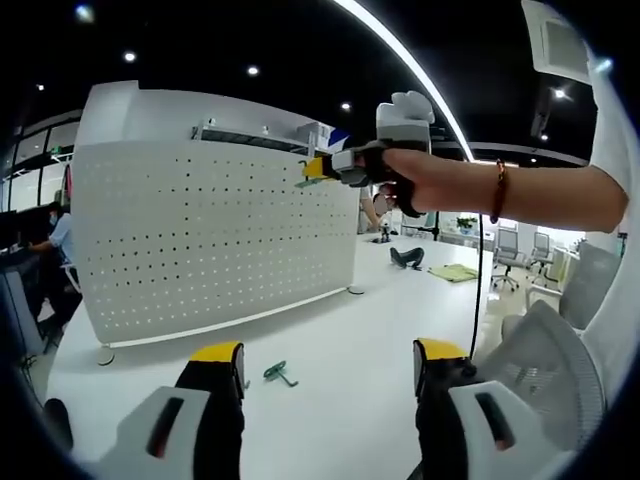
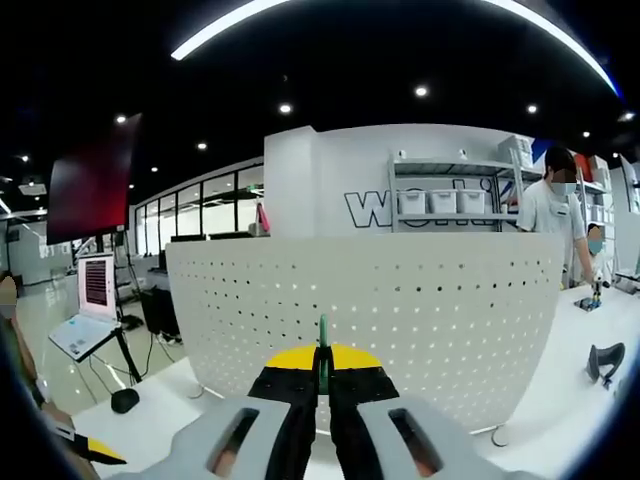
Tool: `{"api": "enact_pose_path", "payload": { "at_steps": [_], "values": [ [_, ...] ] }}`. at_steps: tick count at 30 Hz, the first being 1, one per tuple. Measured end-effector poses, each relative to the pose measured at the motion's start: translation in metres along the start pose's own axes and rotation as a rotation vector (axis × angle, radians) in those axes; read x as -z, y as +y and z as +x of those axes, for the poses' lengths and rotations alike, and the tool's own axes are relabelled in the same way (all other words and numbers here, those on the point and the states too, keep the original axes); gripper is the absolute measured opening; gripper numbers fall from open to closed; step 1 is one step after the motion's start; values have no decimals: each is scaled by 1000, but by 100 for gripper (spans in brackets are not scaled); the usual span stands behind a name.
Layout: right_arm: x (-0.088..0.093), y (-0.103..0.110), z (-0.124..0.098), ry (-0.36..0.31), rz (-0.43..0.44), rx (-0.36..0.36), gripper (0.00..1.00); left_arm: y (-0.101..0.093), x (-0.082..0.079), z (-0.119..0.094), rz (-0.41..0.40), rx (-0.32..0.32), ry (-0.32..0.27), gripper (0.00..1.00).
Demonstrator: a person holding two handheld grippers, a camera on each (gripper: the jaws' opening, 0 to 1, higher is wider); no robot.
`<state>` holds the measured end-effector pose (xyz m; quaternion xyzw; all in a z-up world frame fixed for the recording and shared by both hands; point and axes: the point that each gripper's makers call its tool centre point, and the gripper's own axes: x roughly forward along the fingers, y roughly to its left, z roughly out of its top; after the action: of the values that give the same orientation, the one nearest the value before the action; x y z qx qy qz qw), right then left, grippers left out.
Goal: Insert the hook assembly into the mounting plate slot until the hook locks in place.
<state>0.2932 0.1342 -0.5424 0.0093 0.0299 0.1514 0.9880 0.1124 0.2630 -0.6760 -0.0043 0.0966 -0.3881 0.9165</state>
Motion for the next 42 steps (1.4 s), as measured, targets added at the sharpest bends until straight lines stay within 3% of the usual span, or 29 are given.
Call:
{"api": "enact_pose_path", "payload": {
  "at_steps": [2, 13, 32, 37, 42],
  "values": [
    [0, -2, 0, 1, -24, 14, 1, 0, 1, 0, -4, 1, 1, 71],
    [6, 3, -2, 3, 22, -18, 1, 4, 4, 2, -18, -7, 12, 69],
    [18, 12, -20, 26, 82, -83, 1, 10, -16, 13, -39, -33, -46, 54],
    [20, 22, -28, 27, 101, -122, 1, 9, -24, 16, -87, -12, -64, 52],
    [24, 33, -36, 38, 109, -151, 1, 7, -33, 19, -81, -8, -86, 43]
  ]
}}
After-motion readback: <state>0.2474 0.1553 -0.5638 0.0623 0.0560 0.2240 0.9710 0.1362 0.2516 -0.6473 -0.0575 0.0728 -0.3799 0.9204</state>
